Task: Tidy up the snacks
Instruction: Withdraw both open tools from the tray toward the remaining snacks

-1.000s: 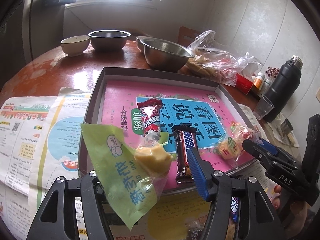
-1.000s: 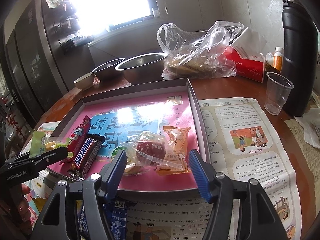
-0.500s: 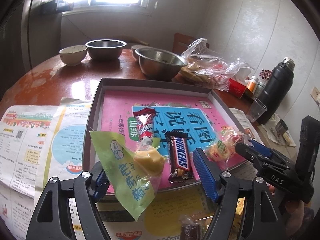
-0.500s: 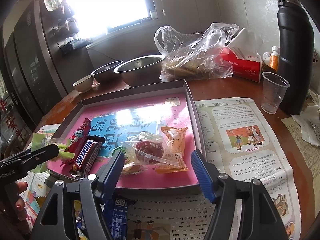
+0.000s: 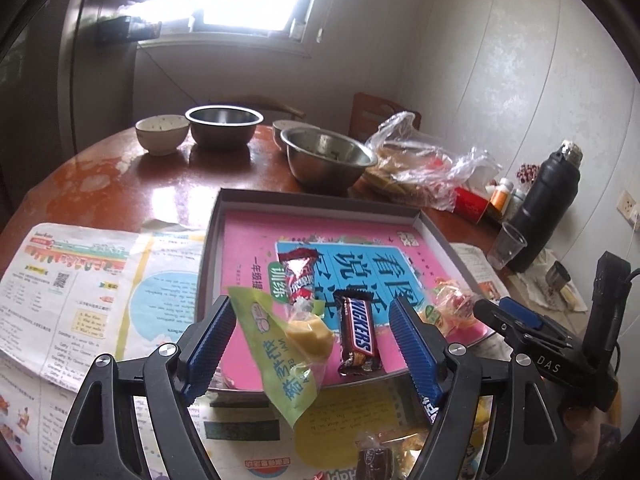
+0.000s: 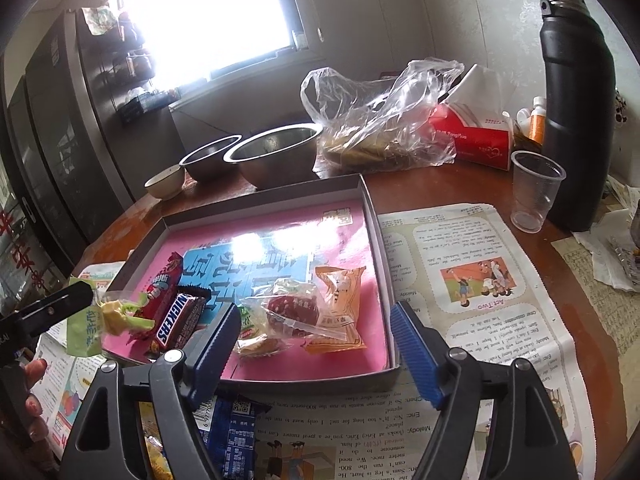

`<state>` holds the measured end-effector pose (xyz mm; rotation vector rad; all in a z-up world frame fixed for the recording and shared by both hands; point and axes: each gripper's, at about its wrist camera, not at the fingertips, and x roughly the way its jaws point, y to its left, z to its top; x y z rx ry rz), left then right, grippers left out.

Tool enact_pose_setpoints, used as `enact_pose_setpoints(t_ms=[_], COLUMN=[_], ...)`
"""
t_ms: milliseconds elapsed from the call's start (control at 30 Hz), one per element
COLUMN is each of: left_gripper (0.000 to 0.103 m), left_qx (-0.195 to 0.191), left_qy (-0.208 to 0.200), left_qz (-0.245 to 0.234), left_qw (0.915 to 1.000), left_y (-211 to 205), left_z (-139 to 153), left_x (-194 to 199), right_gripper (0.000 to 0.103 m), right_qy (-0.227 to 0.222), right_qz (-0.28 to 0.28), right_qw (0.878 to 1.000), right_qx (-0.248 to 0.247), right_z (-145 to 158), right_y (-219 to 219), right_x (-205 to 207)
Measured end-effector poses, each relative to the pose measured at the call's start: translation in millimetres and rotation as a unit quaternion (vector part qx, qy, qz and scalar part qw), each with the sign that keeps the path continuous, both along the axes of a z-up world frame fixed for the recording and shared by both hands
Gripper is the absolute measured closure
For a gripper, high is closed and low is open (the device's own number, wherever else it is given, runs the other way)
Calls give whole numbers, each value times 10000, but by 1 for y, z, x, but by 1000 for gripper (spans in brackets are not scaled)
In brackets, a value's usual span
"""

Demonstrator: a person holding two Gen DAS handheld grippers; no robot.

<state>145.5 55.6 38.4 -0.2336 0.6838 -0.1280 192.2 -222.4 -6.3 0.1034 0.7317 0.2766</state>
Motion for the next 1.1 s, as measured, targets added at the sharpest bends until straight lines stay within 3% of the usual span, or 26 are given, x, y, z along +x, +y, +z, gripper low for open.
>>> enact_pose_setpoints(t_ms=[1100], left_gripper=[22], left_qx=[207], left_qy=[-339], left_qz=[-181], left_qw=[9990], left_y=[-10], left_z=[34], left_x=[-45], right_gripper=[20], right_qy=[-642], right_qz=[127], right_qw=[9977], right_qx=[199], right_z=[49], right_y=[-4], right_x=[-41])
